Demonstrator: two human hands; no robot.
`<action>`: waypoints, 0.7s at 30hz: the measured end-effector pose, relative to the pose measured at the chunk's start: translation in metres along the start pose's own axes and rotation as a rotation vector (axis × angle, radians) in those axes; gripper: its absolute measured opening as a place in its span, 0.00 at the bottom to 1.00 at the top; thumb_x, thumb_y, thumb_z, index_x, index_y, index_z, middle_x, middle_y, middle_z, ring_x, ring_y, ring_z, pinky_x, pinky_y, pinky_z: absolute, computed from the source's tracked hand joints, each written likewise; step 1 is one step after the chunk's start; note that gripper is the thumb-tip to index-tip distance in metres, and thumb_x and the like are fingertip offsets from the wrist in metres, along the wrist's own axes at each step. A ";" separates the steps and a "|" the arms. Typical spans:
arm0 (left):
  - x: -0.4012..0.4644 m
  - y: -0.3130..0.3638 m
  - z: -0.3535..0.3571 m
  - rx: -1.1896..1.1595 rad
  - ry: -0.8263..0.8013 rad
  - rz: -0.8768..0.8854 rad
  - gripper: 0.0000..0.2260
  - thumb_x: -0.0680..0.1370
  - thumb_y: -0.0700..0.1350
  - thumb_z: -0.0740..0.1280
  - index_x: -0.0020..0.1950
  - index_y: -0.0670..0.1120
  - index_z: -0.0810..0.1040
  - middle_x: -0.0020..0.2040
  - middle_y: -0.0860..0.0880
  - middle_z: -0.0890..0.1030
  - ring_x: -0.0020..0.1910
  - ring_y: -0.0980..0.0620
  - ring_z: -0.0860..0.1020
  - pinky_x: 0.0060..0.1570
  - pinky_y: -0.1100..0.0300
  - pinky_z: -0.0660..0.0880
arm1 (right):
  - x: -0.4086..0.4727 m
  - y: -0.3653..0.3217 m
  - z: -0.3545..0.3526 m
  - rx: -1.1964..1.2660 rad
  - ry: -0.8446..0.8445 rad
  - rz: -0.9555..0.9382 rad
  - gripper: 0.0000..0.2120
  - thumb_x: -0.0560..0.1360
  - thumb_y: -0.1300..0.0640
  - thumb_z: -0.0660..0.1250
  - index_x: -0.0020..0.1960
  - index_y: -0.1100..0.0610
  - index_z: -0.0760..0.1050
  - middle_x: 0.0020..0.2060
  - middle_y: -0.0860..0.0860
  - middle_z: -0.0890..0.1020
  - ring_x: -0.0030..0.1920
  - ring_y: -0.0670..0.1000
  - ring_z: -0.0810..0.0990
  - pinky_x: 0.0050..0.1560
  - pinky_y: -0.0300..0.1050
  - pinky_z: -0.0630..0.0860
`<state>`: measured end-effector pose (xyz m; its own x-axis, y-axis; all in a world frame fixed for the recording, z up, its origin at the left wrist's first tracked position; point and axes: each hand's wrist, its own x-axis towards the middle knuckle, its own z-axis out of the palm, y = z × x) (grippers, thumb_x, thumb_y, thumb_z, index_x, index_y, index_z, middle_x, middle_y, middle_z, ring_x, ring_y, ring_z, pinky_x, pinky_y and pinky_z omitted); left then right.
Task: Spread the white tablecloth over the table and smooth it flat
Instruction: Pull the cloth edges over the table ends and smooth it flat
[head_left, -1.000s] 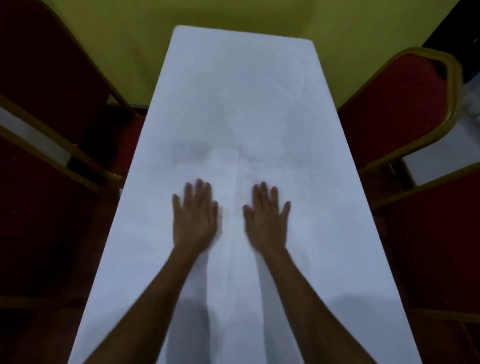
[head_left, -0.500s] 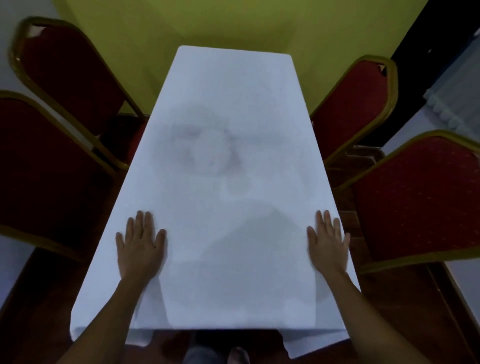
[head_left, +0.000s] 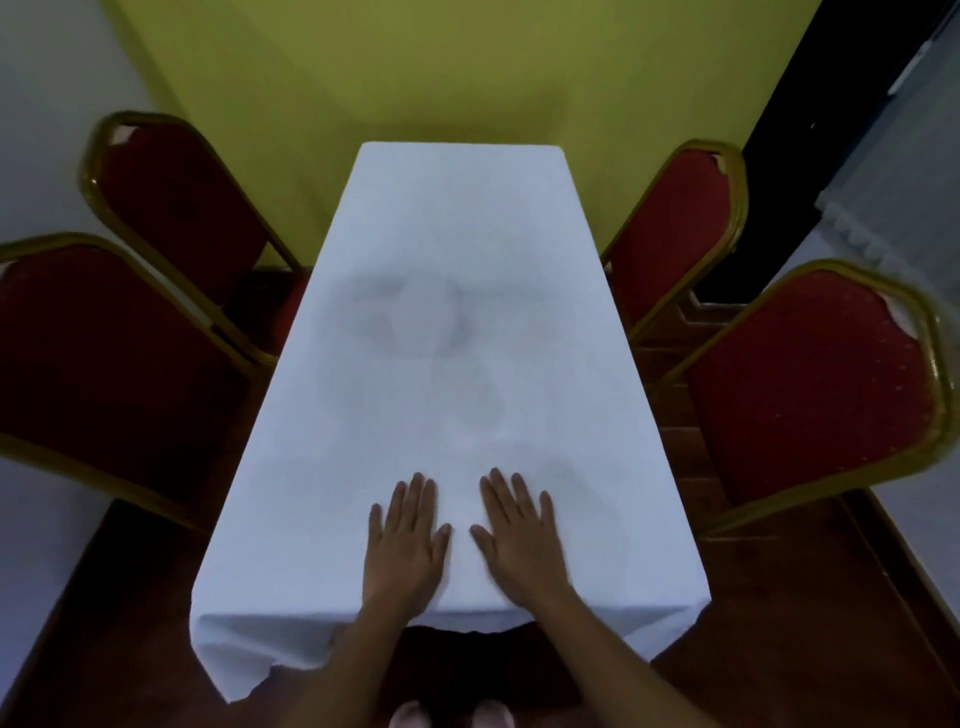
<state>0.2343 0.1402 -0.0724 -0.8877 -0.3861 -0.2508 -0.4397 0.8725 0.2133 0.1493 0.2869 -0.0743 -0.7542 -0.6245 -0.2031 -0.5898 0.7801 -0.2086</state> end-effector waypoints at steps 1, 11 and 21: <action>-0.003 -0.010 0.002 0.019 0.007 -0.009 0.30 0.81 0.58 0.40 0.73 0.44 0.68 0.73 0.47 0.71 0.71 0.47 0.69 0.67 0.49 0.54 | -0.004 0.013 0.002 -0.018 0.009 0.012 0.28 0.80 0.40 0.48 0.73 0.53 0.66 0.72 0.49 0.70 0.73 0.52 0.66 0.69 0.57 0.55; 0.005 -0.004 -0.045 -0.030 -0.141 -0.065 0.27 0.84 0.52 0.42 0.78 0.42 0.40 0.80 0.46 0.39 0.79 0.48 0.40 0.77 0.46 0.39 | -0.008 0.037 -0.041 -0.014 -0.016 0.302 0.37 0.80 0.44 0.31 0.72 0.60 0.68 0.72 0.55 0.69 0.71 0.58 0.70 0.63 0.70 0.68; 0.096 0.051 -0.259 0.075 0.239 0.134 0.26 0.84 0.51 0.45 0.78 0.39 0.48 0.80 0.44 0.50 0.79 0.46 0.47 0.76 0.44 0.45 | 0.096 -0.037 -0.260 0.030 0.208 0.140 0.27 0.83 0.49 0.44 0.79 0.57 0.45 0.79 0.51 0.46 0.79 0.54 0.41 0.74 0.64 0.45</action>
